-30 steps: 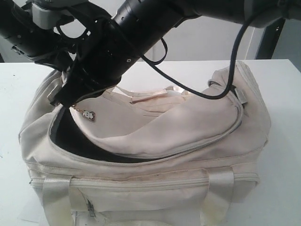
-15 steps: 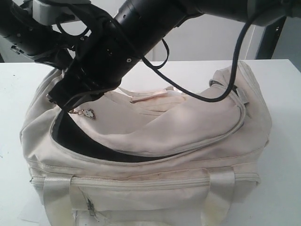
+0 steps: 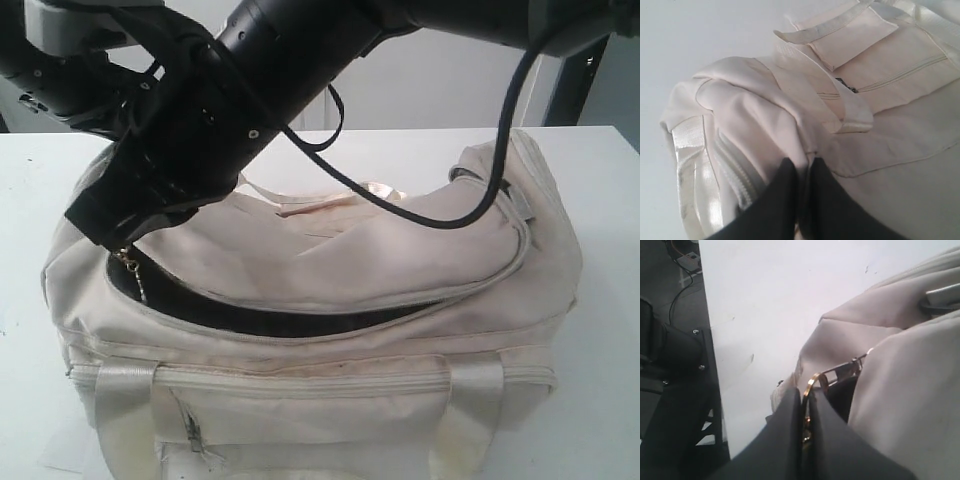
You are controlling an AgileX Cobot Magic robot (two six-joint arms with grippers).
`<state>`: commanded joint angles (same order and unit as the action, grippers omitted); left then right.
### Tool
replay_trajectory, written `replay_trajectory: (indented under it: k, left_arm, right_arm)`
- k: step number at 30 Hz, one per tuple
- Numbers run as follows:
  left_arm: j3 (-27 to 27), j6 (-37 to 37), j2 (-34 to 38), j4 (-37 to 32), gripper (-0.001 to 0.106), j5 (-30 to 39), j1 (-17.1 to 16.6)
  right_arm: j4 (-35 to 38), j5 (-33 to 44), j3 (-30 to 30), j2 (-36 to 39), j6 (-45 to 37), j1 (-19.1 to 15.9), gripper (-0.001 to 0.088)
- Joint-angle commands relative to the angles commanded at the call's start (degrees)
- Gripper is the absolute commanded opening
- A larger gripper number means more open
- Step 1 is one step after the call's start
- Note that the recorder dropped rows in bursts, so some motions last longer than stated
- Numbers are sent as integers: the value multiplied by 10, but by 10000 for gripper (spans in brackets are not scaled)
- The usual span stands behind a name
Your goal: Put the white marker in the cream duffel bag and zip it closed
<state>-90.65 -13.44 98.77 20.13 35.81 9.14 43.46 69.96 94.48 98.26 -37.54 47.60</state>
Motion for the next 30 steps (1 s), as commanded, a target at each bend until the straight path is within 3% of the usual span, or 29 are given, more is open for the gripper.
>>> replay_trajectory:
  k: [13, 23, 26, 30]
  left_arm:
    - [0, -1, 0, 0, 0, 0, 0]
    - [0, -2, 0, 0, 3, 5, 0]
    - [0, -2, -2, 0, 139, 12, 0]
    - [0, -2, -20, -8, 442, 15, 0]
  right_arm:
    - [0, 0, -23, -3, 17, 10, 0]
    - [-49, 0, -26, -14, 18, 10, 0]
    - [-53, 0, -26, -14, 18, 10, 0]
    - [-85, 0, -26, -14, 18, 10, 0]
